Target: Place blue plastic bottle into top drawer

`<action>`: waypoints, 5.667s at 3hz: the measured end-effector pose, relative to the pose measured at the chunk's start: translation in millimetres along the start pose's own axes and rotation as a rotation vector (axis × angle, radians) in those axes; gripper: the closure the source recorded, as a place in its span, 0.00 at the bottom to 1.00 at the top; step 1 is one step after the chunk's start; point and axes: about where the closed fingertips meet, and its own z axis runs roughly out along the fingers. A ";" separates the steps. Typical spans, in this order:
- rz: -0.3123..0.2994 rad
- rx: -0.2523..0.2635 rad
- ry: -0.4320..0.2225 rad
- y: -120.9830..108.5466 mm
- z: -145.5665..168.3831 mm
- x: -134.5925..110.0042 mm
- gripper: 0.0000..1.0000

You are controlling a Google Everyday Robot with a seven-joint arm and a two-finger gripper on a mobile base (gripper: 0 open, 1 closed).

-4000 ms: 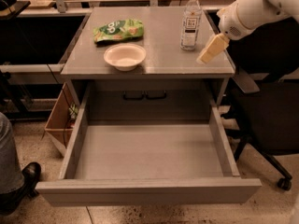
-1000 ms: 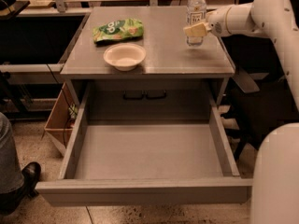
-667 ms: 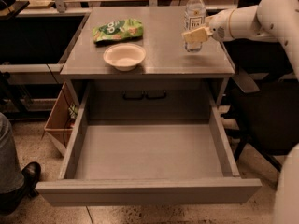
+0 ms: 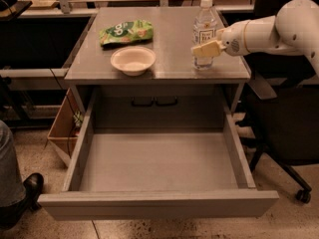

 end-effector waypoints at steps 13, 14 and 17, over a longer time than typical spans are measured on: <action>-0.022 -0.036 0.703 185.6 27.3 238.7 0.11; 0.027 -0.012 0.616 181.6 24.3 224.9 0.00; 0.087 0.027 0.421 164.0 -3.7 165.3 0.00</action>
Offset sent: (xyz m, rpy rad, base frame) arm -0.1411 0.0151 -0.0131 0.0503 0.0669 0.1049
